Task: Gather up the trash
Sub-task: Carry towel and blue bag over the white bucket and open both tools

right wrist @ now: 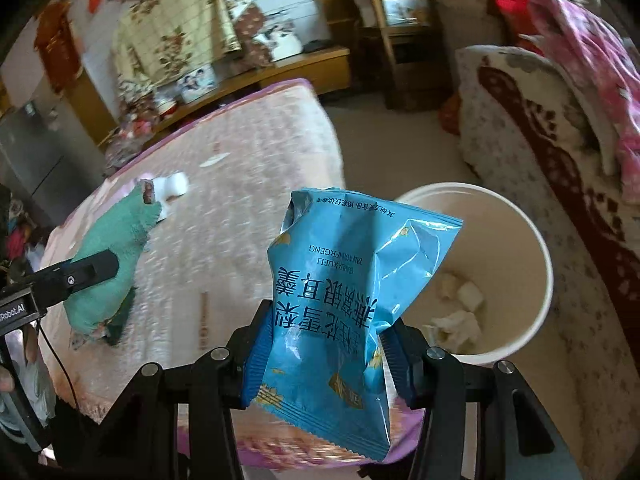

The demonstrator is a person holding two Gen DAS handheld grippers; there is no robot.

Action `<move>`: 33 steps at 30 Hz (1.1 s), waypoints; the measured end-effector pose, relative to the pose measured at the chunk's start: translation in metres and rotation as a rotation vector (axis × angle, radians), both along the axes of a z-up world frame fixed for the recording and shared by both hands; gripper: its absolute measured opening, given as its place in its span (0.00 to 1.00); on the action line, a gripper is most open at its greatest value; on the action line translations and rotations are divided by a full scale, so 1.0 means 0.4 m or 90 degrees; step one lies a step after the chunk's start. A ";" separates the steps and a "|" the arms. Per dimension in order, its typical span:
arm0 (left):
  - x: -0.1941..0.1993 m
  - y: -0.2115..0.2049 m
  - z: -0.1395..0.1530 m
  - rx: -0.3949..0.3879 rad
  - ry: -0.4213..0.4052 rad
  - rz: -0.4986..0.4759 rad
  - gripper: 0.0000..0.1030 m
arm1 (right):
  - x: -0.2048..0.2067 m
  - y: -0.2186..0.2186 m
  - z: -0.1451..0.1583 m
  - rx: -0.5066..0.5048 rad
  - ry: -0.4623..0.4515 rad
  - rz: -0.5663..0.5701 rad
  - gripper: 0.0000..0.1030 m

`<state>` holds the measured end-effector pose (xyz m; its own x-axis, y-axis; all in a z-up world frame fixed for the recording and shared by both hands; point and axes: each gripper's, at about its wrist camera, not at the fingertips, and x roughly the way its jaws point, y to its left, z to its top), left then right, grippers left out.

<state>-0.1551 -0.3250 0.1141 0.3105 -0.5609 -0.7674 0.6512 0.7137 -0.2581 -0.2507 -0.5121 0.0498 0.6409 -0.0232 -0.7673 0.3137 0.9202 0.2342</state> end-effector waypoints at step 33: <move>0.039 -0.393 -0.121 -0.019 0.070 -0.049 0.51 | -0.002 -0.271 -0.110 0.002 0.037 -0.160 0.49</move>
